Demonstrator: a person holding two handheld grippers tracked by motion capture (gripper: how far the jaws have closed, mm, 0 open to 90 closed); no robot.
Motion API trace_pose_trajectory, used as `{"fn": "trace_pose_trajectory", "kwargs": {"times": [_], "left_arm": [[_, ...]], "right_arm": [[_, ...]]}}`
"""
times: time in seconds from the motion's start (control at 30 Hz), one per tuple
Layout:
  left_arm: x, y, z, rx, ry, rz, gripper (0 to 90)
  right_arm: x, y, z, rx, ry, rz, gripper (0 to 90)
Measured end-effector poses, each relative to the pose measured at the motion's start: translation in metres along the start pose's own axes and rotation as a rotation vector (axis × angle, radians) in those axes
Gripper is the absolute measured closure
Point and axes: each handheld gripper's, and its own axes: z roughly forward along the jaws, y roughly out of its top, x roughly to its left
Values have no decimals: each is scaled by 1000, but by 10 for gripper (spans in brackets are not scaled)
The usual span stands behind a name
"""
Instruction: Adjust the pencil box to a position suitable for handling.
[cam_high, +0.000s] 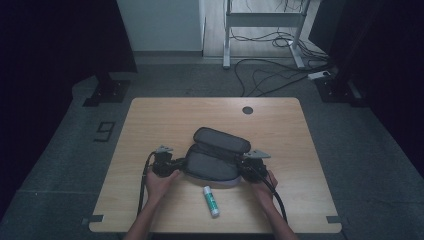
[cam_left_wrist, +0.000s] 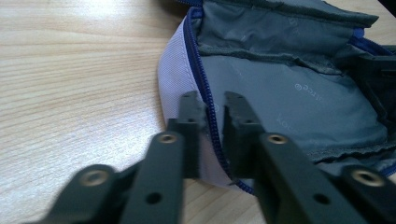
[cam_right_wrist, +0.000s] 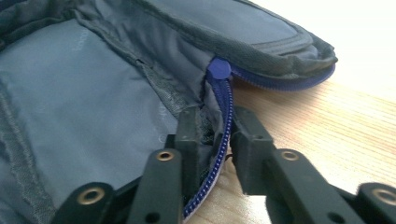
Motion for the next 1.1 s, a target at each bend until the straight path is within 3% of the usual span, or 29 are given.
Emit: {"fn": "trace_pose_trajectory", "kwargs": {"times": [0.1, 0.23, 0.4, 0.63, 0.77, 1.1], "left_arm": [[-1, -1, 2, -9, 31, -1, 485], [1, -1, 1, -30, 36, -7, 339], [1, 1, -4, -52, 11, 2, 312], [-1, -1, -21, -86, -72, 13, 300], [-2, -2, -29, -77, -58, 41, 304], [9, -19, -39, -66, -34, 30, 322]], "right_arm": [[-1, 0, 0, -3, -9, -8, 600], [-1, 2, -4, -47, -37, 17, 476], [-3, 4, -14, -95, -31, 39, 428], [-4, 3, -28, -132, 2, 47, 410], [-1, 3, -36, -142, 24, 45, 404], [12, 1, -50, -172, 49, 7, 402]]}}
